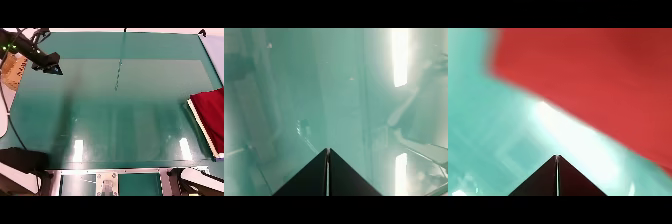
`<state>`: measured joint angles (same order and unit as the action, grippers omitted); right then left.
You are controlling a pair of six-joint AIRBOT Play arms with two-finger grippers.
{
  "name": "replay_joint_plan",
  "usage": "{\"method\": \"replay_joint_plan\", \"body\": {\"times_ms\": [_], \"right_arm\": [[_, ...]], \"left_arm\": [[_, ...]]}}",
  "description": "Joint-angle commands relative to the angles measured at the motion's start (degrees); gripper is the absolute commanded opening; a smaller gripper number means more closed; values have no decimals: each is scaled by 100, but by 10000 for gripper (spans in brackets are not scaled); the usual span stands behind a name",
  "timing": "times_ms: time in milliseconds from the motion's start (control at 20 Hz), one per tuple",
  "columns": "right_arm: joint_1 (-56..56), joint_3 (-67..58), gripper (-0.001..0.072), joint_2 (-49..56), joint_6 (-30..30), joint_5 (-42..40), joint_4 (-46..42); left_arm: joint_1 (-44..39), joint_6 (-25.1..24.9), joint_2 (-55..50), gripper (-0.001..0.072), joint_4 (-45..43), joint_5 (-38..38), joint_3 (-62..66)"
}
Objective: Fold the shirts.
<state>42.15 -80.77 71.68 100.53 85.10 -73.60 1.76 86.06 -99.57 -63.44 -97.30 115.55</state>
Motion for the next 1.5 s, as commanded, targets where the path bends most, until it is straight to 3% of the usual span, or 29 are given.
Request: {"method": "replay_joint_plan", "body": {"times_ms": [0,250,500,1450], "right_arm": [[-1445,48,12,-7,-409,-420,337],[-3193,1305,12,-238,-664,-992,343],[-4140,2389,12,-715,-675,-1784,334],[-4312,2402,13,-754,-671,-1860,354]], "left_arm": [[-4,155,566,22,46,-87,-564],[-4,153,2389,22,42,562,-3088],[-4,151,4085,22,-111,1226,-5571],[-4,153,4236,23,-61,1246,-5818]]}}
